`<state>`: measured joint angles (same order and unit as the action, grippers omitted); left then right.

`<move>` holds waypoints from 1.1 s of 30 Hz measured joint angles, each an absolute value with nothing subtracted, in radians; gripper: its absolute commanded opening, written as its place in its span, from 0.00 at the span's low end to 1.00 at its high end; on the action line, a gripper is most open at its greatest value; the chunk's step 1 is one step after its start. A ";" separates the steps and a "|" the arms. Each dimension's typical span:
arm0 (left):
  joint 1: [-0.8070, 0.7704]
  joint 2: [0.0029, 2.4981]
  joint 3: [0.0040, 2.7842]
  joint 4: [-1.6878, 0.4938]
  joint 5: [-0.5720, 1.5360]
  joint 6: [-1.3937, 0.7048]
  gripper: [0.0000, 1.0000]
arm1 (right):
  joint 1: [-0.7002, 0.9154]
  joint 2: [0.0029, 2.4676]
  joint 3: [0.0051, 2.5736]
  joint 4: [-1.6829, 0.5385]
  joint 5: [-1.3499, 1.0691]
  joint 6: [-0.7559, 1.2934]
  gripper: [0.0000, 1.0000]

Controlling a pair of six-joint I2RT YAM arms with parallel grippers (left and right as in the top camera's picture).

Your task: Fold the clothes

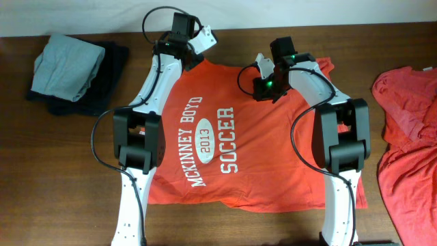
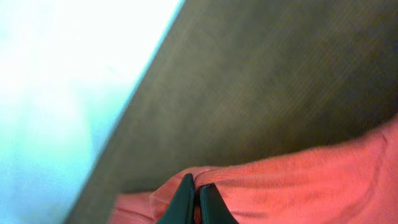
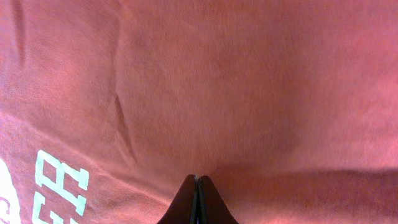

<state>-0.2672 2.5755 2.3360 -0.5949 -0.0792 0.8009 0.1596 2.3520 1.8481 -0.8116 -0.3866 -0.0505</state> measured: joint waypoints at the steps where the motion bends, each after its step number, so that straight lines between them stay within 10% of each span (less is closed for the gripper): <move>1: -0.268 2.576 2.336 -0.577 -0.079 0.801 0.04 | 0.160 2.352 1.848 -0.812 -0.387 -0.051 0.04; 7: -0.268 2.586 2.336 -0.468 -0.044 0.789 0.11 | 0.160 2.352 1.848 -0.821 -0.387 -0.051 0.04; 10: -0.268 2.612 2.336 -0.396 -0.018 0.753 0.42 | 0.160 2.352 1.848 -0.822 -0.387 -0.050 0.04; 17: -0.268 2.670 2.336 -0.268 0.010 0.636 0.70 | 0.160 2.352 1.848 -0.822 -0.387 -0.049 0.04; 33: -0.134 2.672 2.422 -0.535 -0.103 0.052 0.57 | 0.160 2.352 1.848 -0.822 -0.381 -0.049 0.04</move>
<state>-0.1341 2.6717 2.4218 -0.5346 -0.1032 0.0521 0.1596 2.3520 1.8481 -0.8219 -0.3813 -0.0486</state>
